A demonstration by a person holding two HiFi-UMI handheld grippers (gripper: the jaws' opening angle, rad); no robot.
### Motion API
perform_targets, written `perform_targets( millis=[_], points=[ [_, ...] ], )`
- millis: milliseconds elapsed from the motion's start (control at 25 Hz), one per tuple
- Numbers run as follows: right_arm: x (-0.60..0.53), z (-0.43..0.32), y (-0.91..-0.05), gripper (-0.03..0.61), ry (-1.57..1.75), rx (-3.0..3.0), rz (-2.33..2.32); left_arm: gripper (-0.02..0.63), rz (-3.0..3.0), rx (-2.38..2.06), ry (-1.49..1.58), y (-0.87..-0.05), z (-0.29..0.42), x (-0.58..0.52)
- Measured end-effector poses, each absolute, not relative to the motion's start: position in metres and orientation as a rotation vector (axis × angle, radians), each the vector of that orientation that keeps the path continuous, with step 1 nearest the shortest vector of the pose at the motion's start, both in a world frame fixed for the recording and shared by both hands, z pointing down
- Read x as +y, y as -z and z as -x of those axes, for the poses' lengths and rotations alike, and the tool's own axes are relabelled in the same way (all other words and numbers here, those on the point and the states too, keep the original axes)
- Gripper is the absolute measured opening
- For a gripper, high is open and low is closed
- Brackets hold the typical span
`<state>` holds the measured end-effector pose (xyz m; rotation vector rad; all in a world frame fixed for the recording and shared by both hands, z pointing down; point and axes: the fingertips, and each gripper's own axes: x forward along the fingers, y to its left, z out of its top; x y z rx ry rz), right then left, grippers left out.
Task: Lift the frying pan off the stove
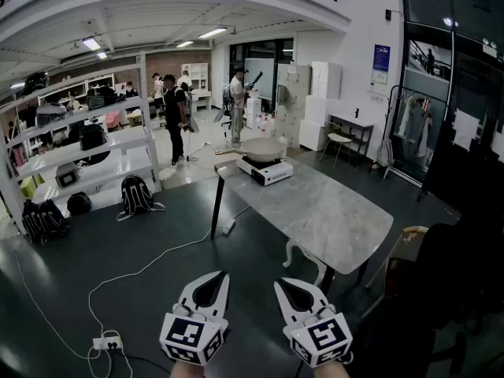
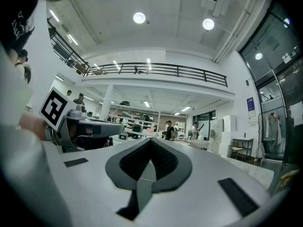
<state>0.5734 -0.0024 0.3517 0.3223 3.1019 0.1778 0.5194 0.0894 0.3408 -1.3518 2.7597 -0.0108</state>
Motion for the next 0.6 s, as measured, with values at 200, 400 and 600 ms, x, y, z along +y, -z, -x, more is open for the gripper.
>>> perform_targets(
  millis=[200,400,600],
  points=[
    [-0.01,-0.569,-0.354,0.023,-0.17,3.097,-0.322,0.009,1.356,2.746,0.028,-0.342,-0.517,0.082],
    [-0.013,-0.554,-0.352,0.023,-0.154,3.088,-0.327,0.009,1.345,2.764,0.012,-0.343,-0.5,0.082],
    [-0.018,-0.528,-0.342,0.023,-0.068,3.037,-0.354,0.009,1.349,2.784,0.005,-0.347,-0.467,0.079]
  ],
)
